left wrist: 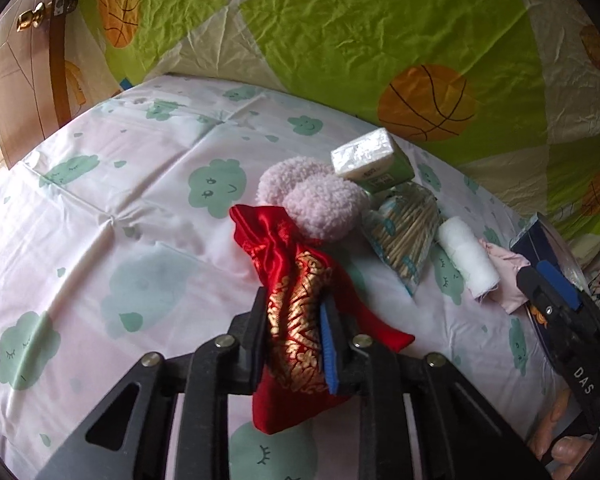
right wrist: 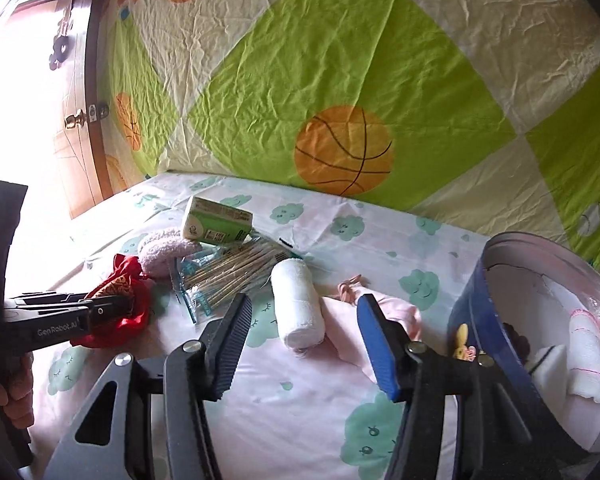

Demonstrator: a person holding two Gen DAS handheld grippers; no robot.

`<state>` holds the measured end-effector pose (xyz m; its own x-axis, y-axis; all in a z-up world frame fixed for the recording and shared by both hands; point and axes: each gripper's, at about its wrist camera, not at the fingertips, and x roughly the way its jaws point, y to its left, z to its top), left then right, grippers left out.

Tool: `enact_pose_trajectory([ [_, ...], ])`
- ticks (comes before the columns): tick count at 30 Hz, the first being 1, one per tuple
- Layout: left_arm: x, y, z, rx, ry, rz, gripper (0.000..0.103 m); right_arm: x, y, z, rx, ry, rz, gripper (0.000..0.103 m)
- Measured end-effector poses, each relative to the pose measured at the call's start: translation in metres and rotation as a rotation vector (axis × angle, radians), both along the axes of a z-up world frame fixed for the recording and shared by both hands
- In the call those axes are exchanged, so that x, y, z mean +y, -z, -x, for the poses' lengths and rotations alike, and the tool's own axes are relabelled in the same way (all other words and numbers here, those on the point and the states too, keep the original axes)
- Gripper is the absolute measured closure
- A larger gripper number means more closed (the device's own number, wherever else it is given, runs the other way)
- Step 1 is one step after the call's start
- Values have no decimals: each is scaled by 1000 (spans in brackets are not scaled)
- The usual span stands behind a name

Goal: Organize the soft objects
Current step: 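Grasp the red drawstring pouch with the left tool while the right tool grasps the white gauze roll, then carry the red pouch and white gauze roll over the blue tin with both tools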

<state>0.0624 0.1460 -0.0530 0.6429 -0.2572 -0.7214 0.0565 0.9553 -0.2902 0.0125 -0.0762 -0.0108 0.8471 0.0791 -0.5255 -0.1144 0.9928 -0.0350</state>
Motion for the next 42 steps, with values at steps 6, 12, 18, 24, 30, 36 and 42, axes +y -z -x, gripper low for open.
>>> enact_pose_trajectory([
  [6,21,-17,6,-118,-109,45,81,12,9,-32,86,-24,3,45],
  [12,26,-32,1,-192,-191,42,81,12,25,-64,209,-12,-1,45],
  [18,8,-30,-10,-200,-220,8,81,6,37,-87,301,1,-32,45],
  [24,3,-30,-5,-250,-226,-49,81,11,36,-86,294,-3,-1,70],
  [30,6,-37,6,-327,-236,-20,82,-8,7,-46,80,-56,-166,70],
  [36,-10,-46,17,-398,-208,-57,81,-16,-8,-9,-24,-46,-206,70],
  [42,-30,-50,27,-422,-207,-108,81,-24,-13,17,-77,-36,-194,70],
])
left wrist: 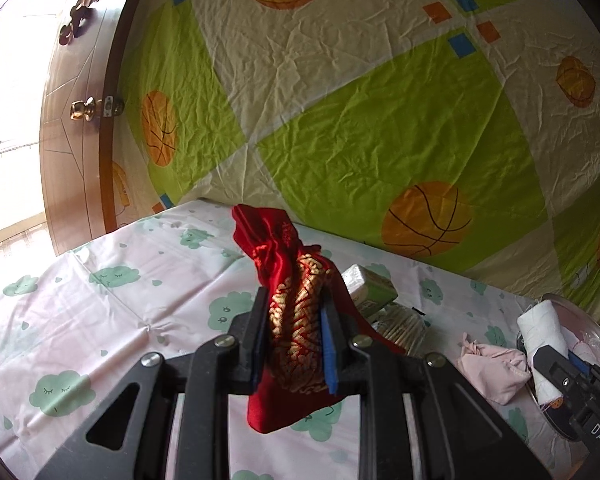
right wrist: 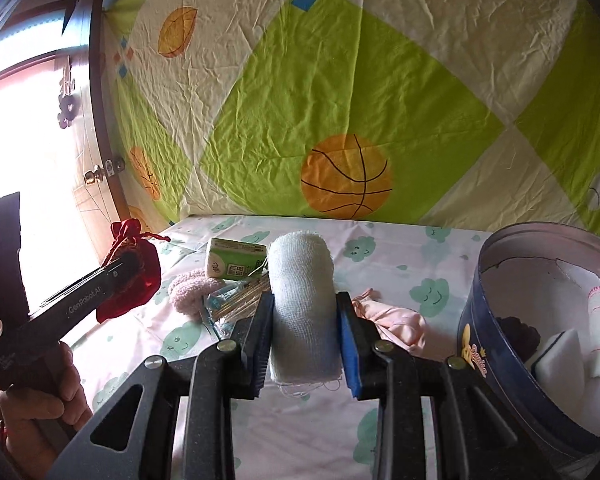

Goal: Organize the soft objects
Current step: 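Carry the red pouch and white gauze roll over the blue tin with both tools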

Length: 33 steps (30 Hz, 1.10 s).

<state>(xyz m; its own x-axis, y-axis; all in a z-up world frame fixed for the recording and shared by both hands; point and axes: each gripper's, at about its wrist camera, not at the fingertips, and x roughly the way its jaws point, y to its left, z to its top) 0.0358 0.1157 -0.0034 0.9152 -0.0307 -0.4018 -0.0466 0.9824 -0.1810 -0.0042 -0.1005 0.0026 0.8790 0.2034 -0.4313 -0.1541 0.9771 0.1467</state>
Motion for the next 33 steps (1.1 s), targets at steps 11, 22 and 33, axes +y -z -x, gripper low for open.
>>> enact_pose_trajectory([
  [11,-36,-3,14,-13,6,-78,81,-15,-2,20,-40,29,15,70],
  [22,-64,-2,21,-5,27,-87,81,-33,-9,42,-107,63,66,70],
  [33,-82,-3,28,-2,40,-93,82,-47,-15,56,-143,91,77,70],
])
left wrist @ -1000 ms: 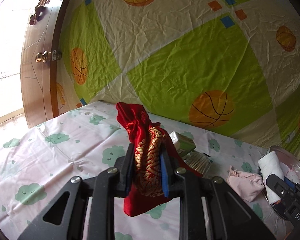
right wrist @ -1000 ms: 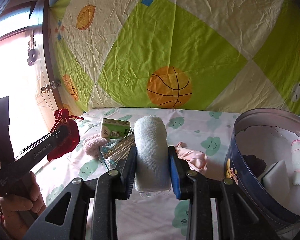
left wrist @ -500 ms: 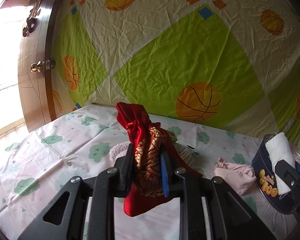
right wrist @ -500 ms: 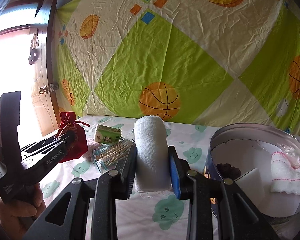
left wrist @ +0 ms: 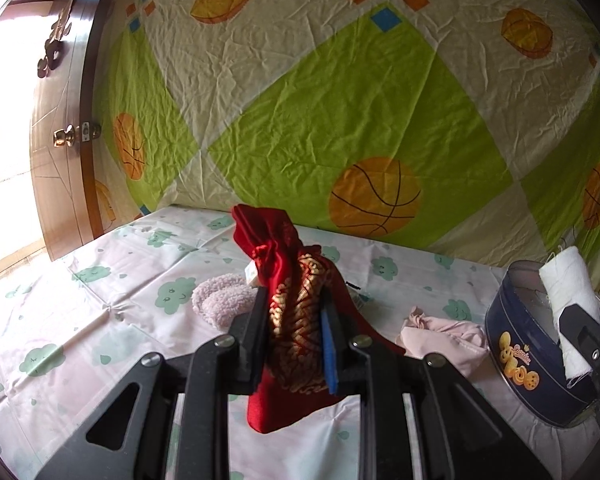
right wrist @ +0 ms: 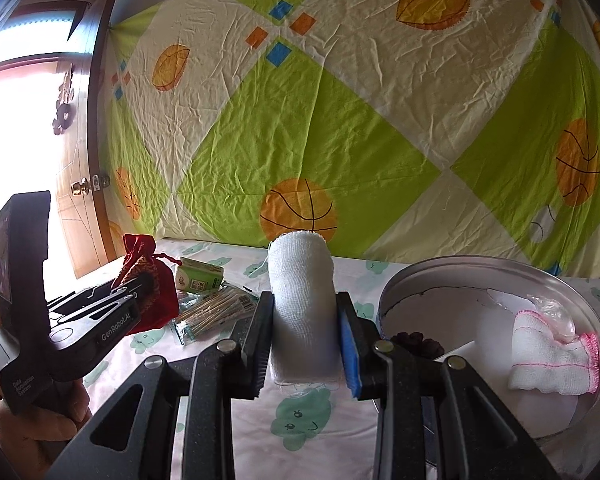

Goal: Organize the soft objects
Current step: 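Carry the red pouch and white gauze roll over the blue tin with both tools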

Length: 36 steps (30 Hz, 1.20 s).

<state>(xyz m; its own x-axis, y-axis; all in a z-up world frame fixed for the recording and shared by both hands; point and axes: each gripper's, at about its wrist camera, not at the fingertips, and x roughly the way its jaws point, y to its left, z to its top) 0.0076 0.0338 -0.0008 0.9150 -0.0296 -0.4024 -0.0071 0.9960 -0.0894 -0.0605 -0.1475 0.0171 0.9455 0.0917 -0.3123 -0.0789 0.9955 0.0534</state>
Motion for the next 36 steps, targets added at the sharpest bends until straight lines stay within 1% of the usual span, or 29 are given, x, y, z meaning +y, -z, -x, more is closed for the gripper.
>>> enact_pose_trajectory([
  [6,-13,-1,4,1,15,-5,82,-7,-2,8,-21,17,16,70],
  [22,-56,-6,17,-8,75,-23,82,-47,-9,26,-57,84,-9,70],
  [36,-104,-21,34,-40,142,-37,82,-86,-16,41,-83,141,-29,70],
])
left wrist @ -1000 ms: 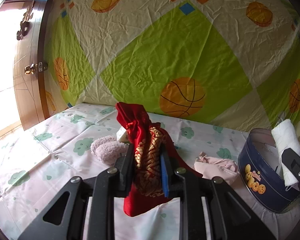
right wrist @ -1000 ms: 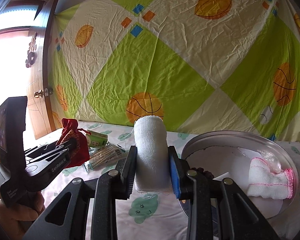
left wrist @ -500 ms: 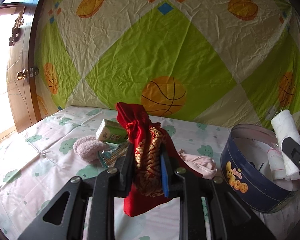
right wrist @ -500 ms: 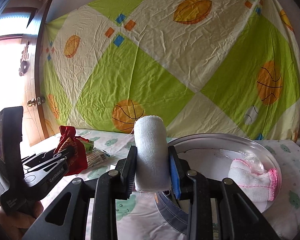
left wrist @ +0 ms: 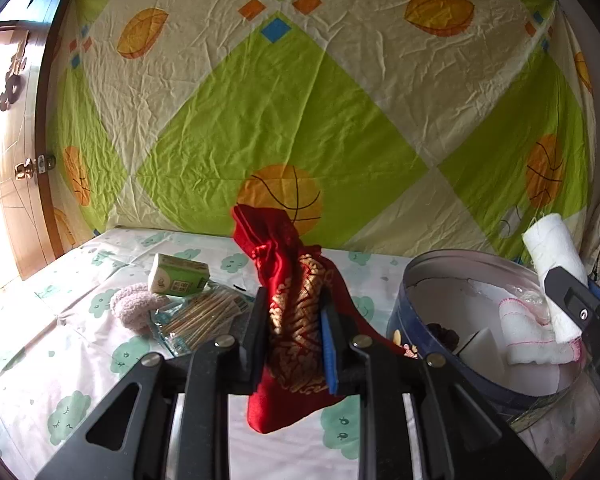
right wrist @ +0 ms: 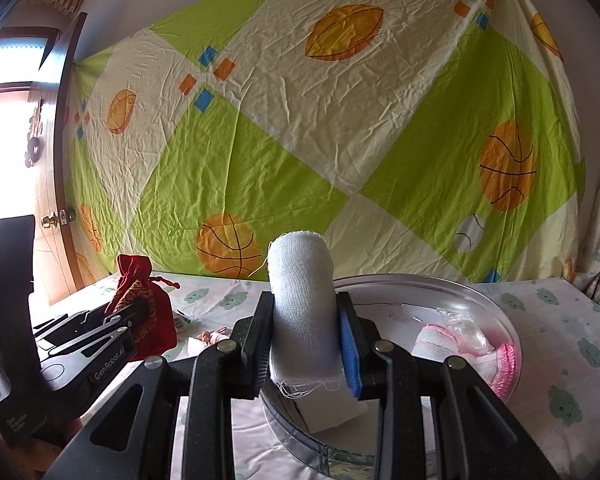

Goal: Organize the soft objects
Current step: 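Carry the red pouch and white gauze roll over the blue tin with both tools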

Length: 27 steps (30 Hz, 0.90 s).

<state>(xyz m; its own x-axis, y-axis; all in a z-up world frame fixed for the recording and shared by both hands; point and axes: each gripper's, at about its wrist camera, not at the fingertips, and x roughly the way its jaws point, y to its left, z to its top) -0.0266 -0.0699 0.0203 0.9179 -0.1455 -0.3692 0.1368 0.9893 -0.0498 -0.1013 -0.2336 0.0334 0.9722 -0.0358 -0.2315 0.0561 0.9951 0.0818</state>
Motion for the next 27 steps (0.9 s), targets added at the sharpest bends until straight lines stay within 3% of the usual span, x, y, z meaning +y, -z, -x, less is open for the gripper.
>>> enact_pose_trajectory([
  [27,-79,-10,10,-23,122,-22,81,-79,-4,12,-2,151,5,70],
])
